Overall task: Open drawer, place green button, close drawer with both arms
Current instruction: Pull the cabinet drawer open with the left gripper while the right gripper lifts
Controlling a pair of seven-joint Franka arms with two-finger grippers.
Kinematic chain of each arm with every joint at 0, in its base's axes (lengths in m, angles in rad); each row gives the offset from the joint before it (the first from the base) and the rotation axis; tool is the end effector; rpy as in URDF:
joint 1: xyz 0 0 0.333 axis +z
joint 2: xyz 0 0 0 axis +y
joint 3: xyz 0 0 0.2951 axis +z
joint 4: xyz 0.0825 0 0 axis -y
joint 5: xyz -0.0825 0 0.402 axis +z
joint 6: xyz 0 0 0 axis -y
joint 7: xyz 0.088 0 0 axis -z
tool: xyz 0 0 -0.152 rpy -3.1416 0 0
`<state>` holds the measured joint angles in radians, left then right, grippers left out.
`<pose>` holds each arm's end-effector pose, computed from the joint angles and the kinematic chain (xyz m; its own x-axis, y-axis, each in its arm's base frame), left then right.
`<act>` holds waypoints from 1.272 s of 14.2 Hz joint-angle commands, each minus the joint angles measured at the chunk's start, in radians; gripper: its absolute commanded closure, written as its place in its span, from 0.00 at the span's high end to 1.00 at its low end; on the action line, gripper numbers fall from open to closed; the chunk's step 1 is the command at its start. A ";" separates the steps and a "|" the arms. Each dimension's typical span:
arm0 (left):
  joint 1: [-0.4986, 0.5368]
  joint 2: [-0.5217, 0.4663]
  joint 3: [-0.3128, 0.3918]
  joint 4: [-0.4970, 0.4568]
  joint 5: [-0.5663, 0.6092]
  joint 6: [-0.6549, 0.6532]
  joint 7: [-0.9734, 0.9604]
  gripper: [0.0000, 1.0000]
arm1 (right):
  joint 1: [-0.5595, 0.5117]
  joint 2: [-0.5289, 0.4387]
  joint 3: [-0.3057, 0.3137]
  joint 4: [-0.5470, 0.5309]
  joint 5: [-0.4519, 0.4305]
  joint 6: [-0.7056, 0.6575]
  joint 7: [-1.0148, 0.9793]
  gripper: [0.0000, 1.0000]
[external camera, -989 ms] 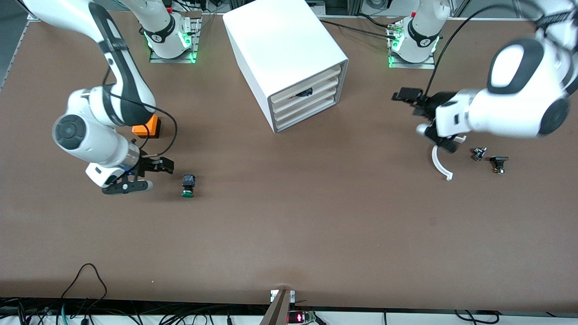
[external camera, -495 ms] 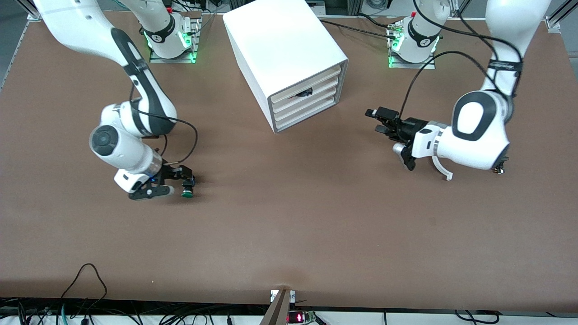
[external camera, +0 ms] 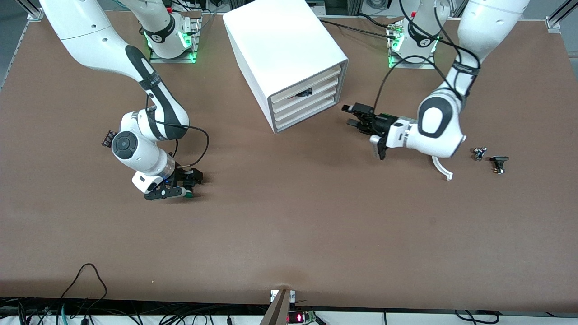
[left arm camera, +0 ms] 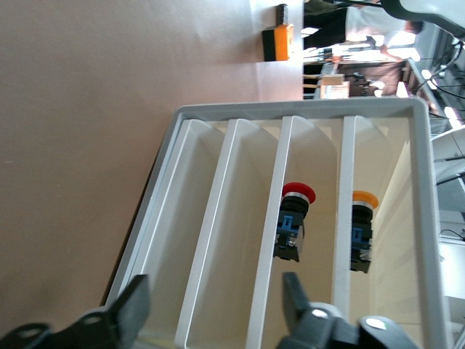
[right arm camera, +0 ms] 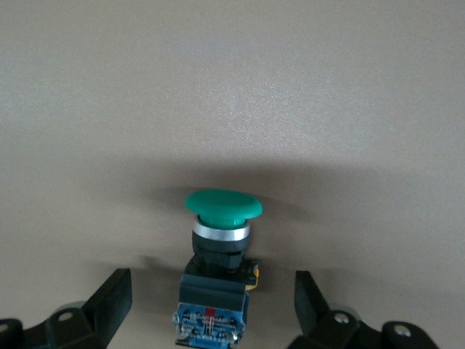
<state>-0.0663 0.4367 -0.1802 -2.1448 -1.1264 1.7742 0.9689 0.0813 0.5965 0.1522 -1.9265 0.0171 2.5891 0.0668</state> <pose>0.4553 -0.2426 0.1524 0.8838 -0.4673 -0.0231 -0.1341 -0.3004 0.9443 0.6159 0.1493 0.1095 0.9908 0.1197 0.0634 0.1256 -0.9871 -0.0996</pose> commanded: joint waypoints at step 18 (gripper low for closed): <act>-0.010 0.180 -0.099 -0.093 -0.234 0.054 0.323 0.00 | 0.018 -0.055 0.017 0.209 0.012 -0.312 0.126 0.00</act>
<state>-0.0819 0.6225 -0.2860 -2.2539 -1.3385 1.8171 1.2849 0.0838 0.5451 0.1662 -1.8017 0.0171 2.3933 0.1389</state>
